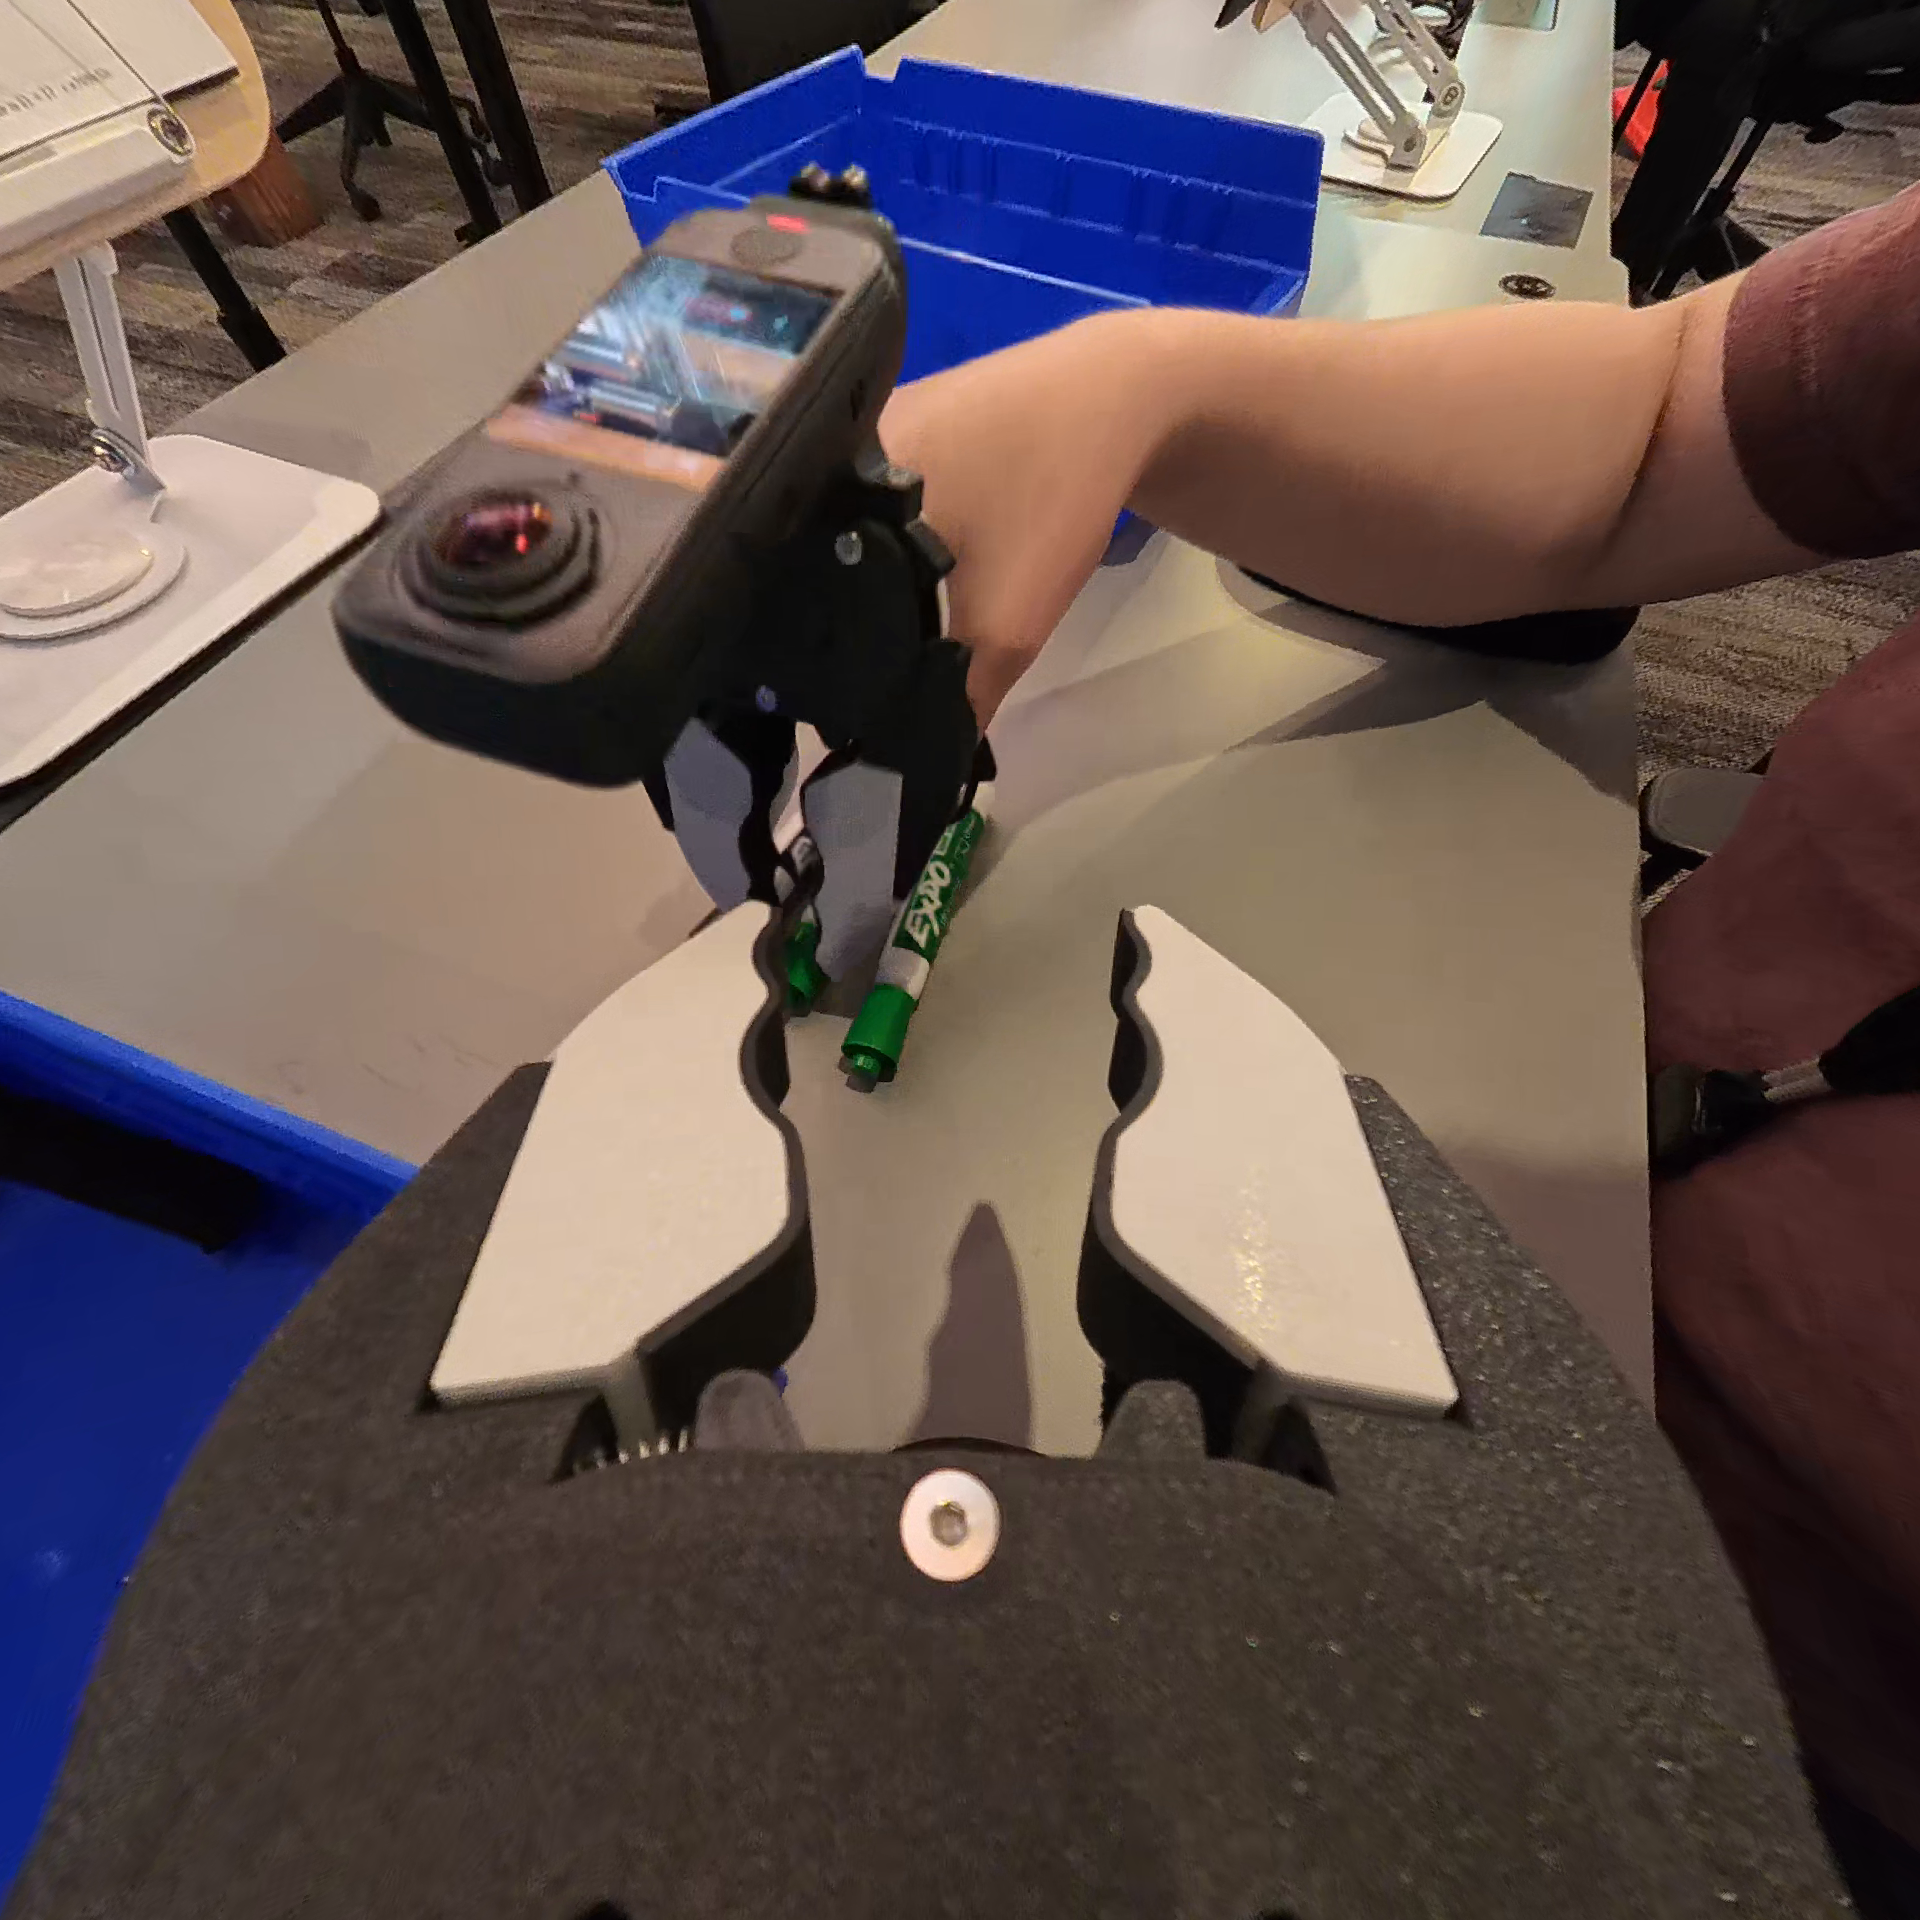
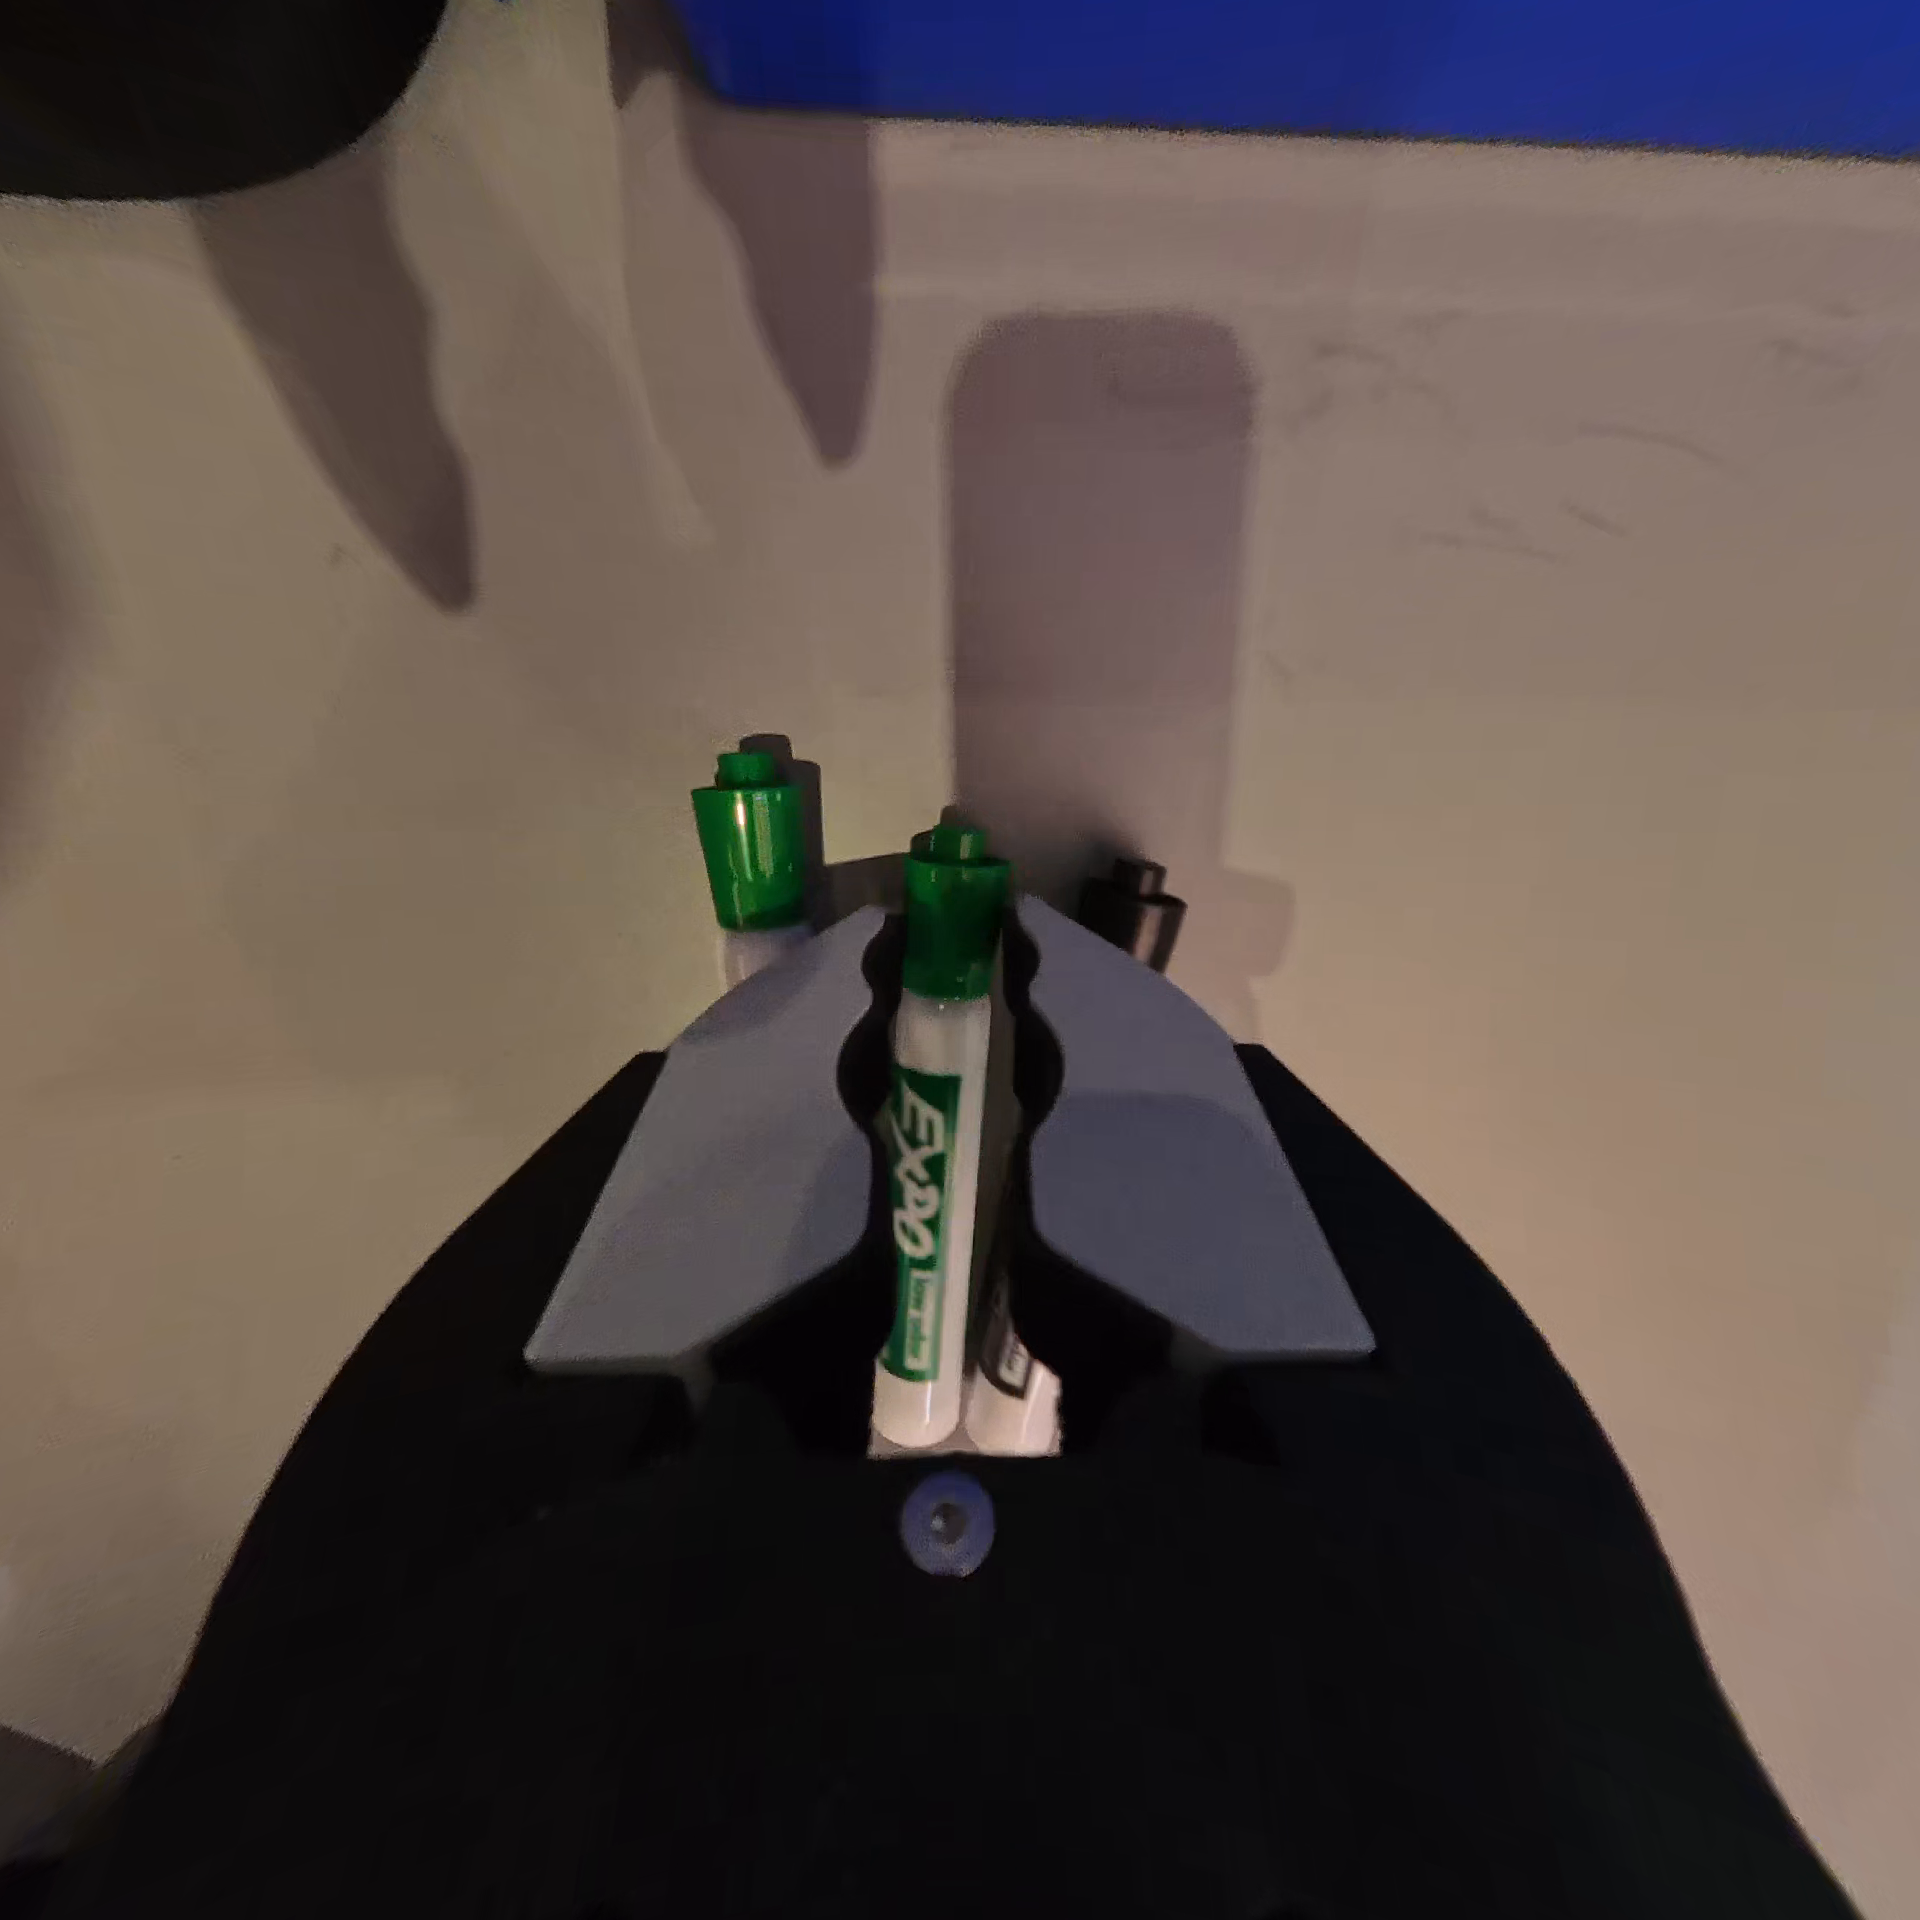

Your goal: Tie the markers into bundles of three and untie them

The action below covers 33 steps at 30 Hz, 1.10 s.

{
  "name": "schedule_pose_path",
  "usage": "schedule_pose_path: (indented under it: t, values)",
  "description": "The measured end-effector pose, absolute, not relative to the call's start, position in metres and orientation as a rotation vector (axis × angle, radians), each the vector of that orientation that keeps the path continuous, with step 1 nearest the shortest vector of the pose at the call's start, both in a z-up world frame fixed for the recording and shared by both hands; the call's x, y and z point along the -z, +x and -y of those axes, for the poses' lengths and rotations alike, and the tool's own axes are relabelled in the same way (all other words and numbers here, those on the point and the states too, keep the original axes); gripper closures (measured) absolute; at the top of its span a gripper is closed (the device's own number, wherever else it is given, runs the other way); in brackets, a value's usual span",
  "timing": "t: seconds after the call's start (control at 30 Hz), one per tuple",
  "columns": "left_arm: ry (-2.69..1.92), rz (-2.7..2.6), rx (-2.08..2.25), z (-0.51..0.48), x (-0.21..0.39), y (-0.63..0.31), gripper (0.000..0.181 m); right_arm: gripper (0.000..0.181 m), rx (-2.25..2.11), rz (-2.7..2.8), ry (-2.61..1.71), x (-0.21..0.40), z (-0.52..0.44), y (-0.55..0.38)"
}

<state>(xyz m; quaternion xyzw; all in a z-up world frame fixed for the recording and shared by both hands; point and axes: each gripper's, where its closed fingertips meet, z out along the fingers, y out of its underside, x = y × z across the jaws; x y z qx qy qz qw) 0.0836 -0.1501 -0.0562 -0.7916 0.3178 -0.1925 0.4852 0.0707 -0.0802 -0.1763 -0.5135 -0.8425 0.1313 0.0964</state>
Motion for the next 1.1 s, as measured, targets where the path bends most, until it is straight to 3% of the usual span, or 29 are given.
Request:
schedule_pose_path:
  t: [0.2, 0.4, 0.6, 1.1]
  values:
    - [-1.943, -0.791, 0.463, 0.151, 0.060, 0.085, 0.121, 0.161, -0.408, 2.527, -1.527, 0.175, 0.083, 0.063]
    - [-1.953, -0.797, 0.470, 0.154, 0.061, 0.086, 0.121, 0.162, -0.820, 2.220, -1.439, 0.094, 0.086, 0.041]
    - [-1.992, -0.811, 0.448, 0.152, 0.069, 0.088, 0.120, 0.163, -1.190, 1.949, -1.452, 0.060, 0.083, 0.047]
    - [-2.031, -0.861, 0.440, 0.148, 0.081, 0.103, 0.120, 0.159, -1.115, 1.929, -1.635, 0.138, 0.069, 0.127]
